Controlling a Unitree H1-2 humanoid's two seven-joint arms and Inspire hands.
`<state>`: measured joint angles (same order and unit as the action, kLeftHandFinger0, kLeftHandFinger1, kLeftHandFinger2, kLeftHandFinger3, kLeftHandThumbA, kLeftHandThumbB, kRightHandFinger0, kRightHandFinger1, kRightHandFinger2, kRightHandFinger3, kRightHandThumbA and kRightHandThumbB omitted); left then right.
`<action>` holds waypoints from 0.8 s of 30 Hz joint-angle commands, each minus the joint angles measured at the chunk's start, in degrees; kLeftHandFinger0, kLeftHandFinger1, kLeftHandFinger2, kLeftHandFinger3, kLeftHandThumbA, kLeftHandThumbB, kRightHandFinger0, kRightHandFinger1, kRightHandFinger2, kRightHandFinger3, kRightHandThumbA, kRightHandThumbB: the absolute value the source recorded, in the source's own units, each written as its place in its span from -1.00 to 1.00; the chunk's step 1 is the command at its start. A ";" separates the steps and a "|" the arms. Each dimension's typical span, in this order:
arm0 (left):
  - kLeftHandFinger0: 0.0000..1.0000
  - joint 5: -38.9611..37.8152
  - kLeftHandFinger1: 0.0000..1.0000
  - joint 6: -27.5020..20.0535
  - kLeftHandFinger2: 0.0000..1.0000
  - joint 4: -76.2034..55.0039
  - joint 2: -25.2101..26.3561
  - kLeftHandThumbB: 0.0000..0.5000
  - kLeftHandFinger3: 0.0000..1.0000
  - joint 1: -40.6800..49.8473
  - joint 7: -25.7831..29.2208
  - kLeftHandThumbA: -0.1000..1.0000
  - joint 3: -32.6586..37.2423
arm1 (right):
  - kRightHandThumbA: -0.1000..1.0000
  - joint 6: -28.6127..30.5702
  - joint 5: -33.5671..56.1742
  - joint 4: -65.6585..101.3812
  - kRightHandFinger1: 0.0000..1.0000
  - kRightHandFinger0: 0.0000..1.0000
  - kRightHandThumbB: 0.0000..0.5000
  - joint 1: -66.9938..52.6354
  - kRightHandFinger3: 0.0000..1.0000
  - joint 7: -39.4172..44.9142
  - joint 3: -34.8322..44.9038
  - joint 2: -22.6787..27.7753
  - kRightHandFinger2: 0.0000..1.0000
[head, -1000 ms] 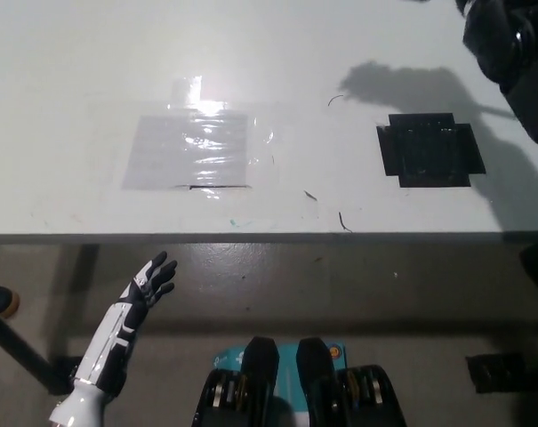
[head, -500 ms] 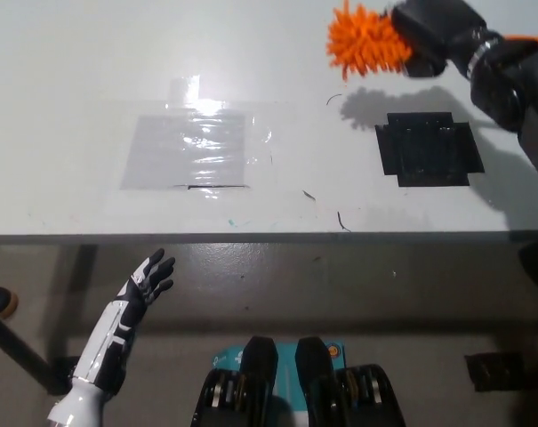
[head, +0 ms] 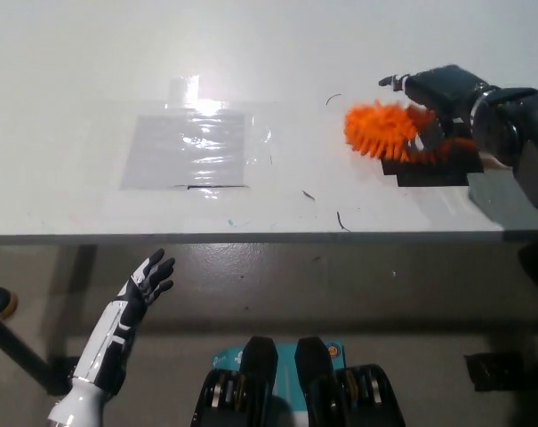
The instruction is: The robot uses it right hand to pick up an extended orange duster kept in the middle of the desk and presses its handle against the desk to collapse it
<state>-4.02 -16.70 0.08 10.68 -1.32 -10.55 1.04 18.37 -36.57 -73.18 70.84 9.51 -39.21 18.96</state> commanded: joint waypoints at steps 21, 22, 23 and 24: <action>1.00 -1.43 1.00 -0.62 1.00 -2.11 0.40 -0.15 1.00 -0.97 -0.29 1.00 -0.62 | 1.00 -14.95 33.69 96.00 1.00 1.00 0.76 -13.86 1.00 6.39 36.19 8.49 1.00; 1.00 -1.43 1.00 -0.51 1.00 -2.08 0.44 -0.18 1.00 -1.24 -0.43 1.00 -0.50 | 1.00 -14.91 34.82 102.49 1.00 1.00 0.72 -18.75 1.00 4.28 36.17 7.13 1.00; 1.00 -1.34 1.00 -0.63 1.00 -1.89 0.38 -0.20 1.00 -1.57 -0.42 1.00 -0.46 | 1.00 -14.78 37.03 107.22 1.00 1.00 0.75 -22.52 1.00 3.40 35.07 6.46 1.00; 1.00 -1.35 1.00 -0.68 1.00 -1.80 0.40 -0.22 1.00 -1.69 -0.43 1.00 -0.47 | 1.00 -14.20 36.08 109.11 1.00 1.00 0.84 -24.45 1.00 2.71 34.46 5.58 1.00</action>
<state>-4.01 -16.59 0.58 10.68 -1.30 -10.54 1.04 14.15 -26.66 -20.48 53.50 19.43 -22.65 20.39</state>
